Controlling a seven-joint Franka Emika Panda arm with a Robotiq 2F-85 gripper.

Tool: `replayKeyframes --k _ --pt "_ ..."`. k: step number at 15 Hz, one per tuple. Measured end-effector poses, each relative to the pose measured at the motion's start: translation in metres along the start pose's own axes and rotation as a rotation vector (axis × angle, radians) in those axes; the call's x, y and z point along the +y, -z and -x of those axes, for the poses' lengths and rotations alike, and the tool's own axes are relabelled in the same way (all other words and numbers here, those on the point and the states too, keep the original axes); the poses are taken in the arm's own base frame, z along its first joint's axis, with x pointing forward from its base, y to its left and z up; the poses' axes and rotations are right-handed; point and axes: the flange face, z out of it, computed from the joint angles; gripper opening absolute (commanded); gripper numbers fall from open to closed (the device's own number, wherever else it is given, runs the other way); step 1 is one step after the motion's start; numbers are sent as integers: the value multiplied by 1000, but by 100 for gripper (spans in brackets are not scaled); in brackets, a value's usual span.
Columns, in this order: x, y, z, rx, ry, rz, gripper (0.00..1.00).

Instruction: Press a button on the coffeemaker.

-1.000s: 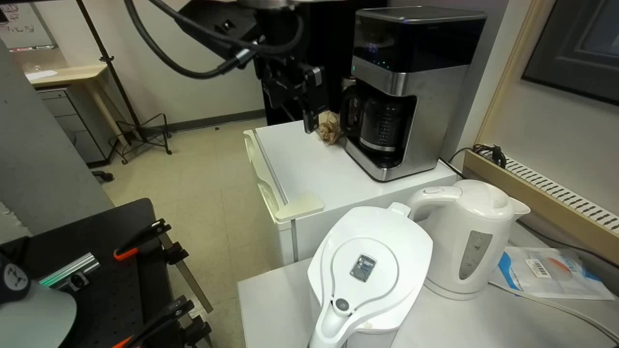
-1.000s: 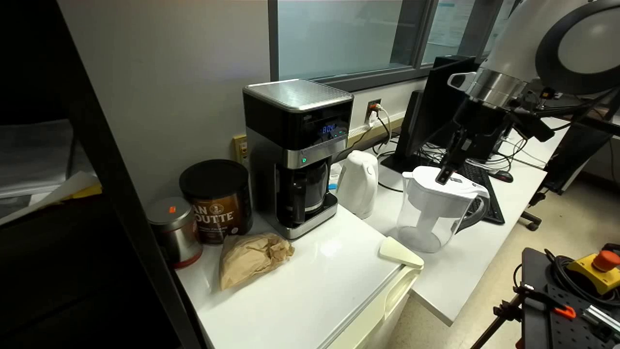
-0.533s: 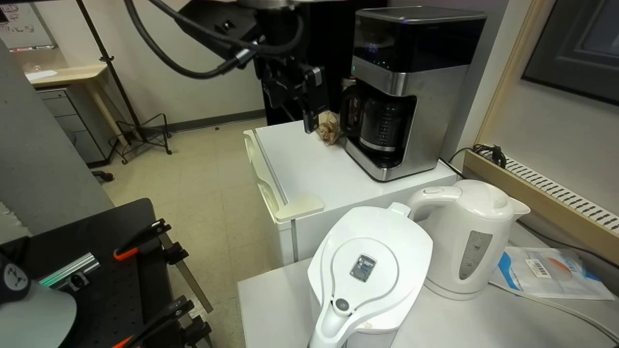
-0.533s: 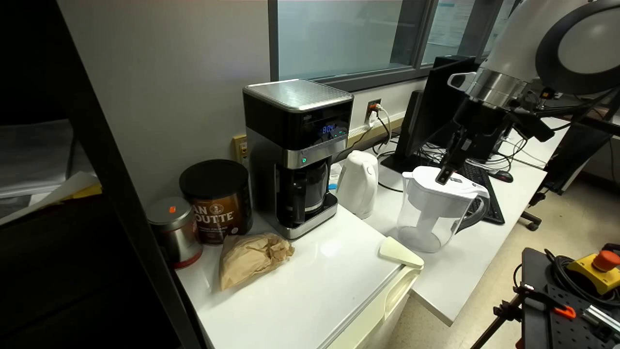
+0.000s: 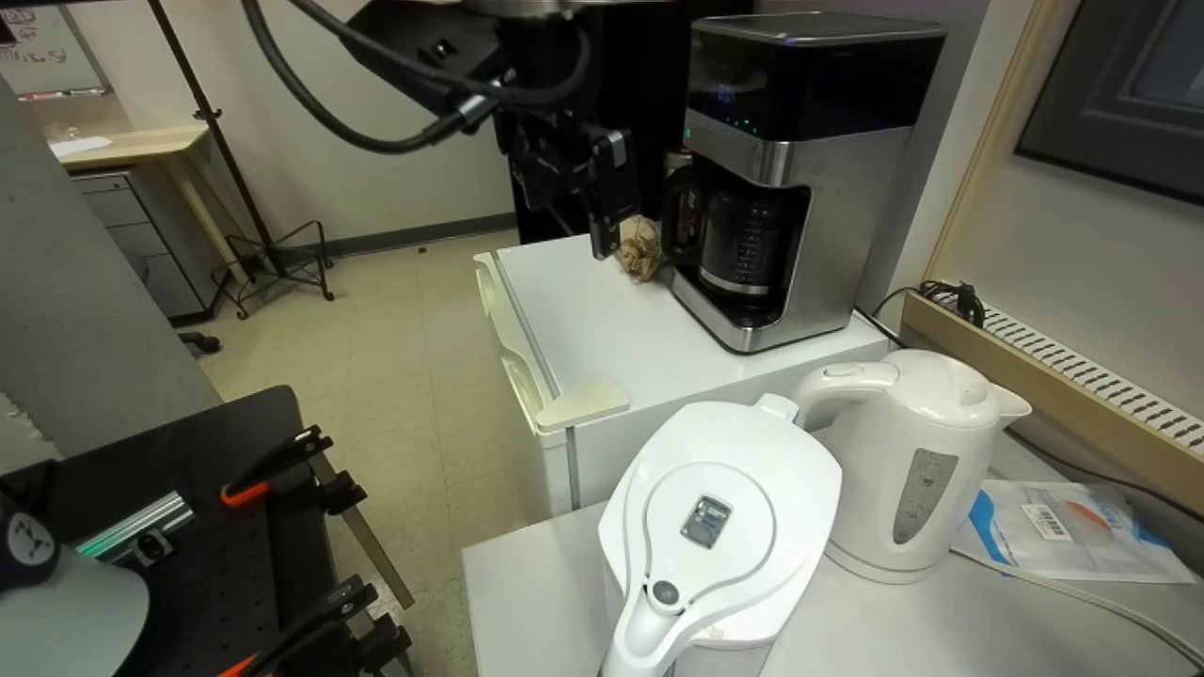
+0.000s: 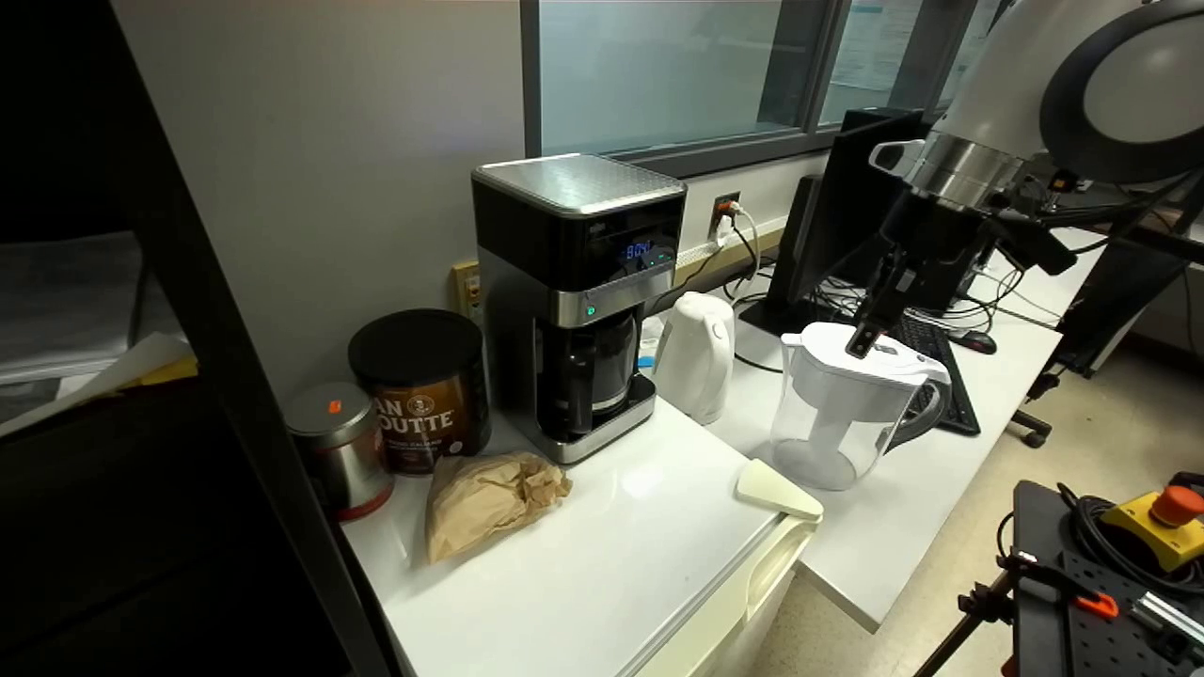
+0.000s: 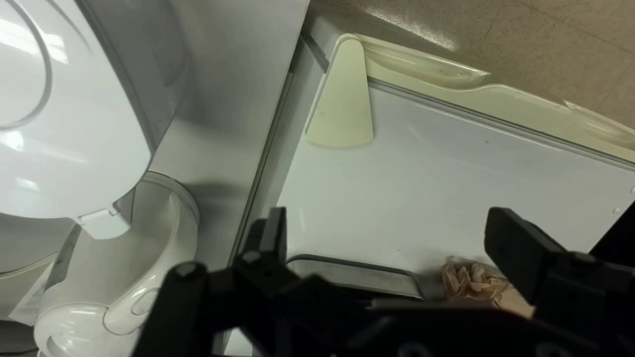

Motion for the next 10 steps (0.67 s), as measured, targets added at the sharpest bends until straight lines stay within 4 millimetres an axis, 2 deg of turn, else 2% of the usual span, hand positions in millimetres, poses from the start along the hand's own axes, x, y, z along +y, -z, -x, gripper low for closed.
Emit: replayKeyframes --k 5,10 --pt "-2 0 -1 0 3 3 100" --pt "-27 1 -13 49 35 32 100"
